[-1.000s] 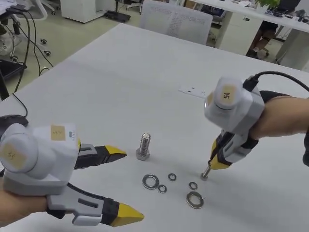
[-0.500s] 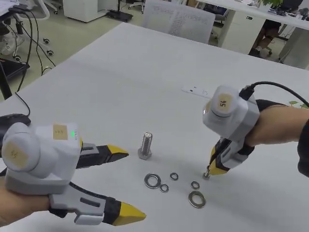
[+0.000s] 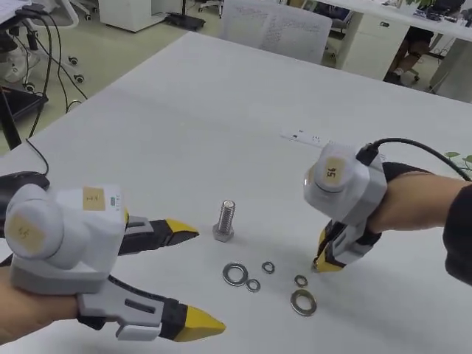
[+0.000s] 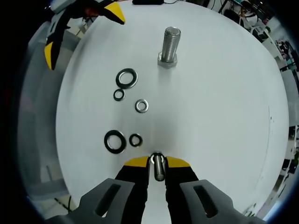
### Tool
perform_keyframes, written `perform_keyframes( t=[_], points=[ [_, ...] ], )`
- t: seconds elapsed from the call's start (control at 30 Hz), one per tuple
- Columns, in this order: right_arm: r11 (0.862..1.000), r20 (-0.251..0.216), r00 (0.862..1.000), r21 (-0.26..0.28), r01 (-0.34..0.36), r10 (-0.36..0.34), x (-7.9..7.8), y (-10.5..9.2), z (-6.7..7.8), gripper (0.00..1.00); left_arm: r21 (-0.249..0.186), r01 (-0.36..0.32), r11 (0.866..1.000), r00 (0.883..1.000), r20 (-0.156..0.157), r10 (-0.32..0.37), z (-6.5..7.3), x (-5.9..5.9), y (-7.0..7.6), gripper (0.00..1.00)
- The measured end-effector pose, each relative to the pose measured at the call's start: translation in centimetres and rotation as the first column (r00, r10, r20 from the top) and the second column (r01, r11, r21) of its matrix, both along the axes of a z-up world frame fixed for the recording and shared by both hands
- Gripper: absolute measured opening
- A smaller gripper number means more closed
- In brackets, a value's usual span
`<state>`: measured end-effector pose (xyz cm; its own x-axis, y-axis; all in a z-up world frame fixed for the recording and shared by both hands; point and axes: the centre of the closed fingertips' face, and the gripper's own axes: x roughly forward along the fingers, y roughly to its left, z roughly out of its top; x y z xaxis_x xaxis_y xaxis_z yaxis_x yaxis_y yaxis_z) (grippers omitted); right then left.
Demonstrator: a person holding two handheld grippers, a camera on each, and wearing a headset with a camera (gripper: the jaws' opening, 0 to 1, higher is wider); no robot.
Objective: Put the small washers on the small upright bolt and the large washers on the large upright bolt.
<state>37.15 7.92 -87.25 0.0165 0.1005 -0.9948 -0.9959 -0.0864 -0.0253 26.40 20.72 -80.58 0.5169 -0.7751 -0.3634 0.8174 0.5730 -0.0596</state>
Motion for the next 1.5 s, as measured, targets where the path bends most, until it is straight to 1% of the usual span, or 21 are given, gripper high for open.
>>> perform_keyframes(
  t=[0.4, 0.67, 0.87, 1.0, 1.17, 1.3, 1.5],
  points=[
    [1.0, 0.002, 1.0, -0.012, -0.011, 0.011, -0.15, 0.04, -0.26, 0.14, -0.003, -0.003, 1.0, 1.0, -0.002, 0.003, 0.0, 0.06, -0.04, 0.74],
    [1.0, -0.001, 1.0, -0.009, -0.015, 0.015, -0.25, 0.03, -0.23, 0.14, -0.003, -0.002, 1.0, 1.0, -0.002, 0.002, 0.01, 0.05, -0.11, 0.74],
    [1.0, 0.0, 1.0, -0.006, -0.02, 0.02, -0.31, 0.02, -0.17, 0.17, -0.003, -0.001, 1.0, 1.0, -0.004, 0.001, -0.03, -0.01, -0.13, 0.73],
    [1.0, 0.003, 1.0, -0.006, -0.025, 0.025, -0.3, -0.03, -0.14, 0.22, -0.003, -0.001, 1.0, 1.0, -0.004, 0.001, 0.0, -0.03, -0.13, 0.73],
    [0.999, 0.008, 0.999, -0.001, -0.038, 0.038, -0.3, 0.07, -0.02, 0.25, -0.001, 0.001, 1.0, 1.0, -0.006, -0.001, -0.03, -0.08, -0.14, 0.73],
    [0.999, 0.007, 0.999, 0.011, -0.043, 0.043, -0.38, 0.32, 0.15, 0.28, 0.001, 0.001, 1.0, 1.0, -0.008, -0.001, -0.04, -0.08, -0.09, 0.73],
    [0.998, 0.012, 0.998, 0.023, -0.065, 0.064, -0.43, 0.68, 0.38, 0.31, 0.0, 0.0, 1.0, 1.0, -0.006, 0.0, 0.06, -0.09, -0.03, 0.73]
  ],
)
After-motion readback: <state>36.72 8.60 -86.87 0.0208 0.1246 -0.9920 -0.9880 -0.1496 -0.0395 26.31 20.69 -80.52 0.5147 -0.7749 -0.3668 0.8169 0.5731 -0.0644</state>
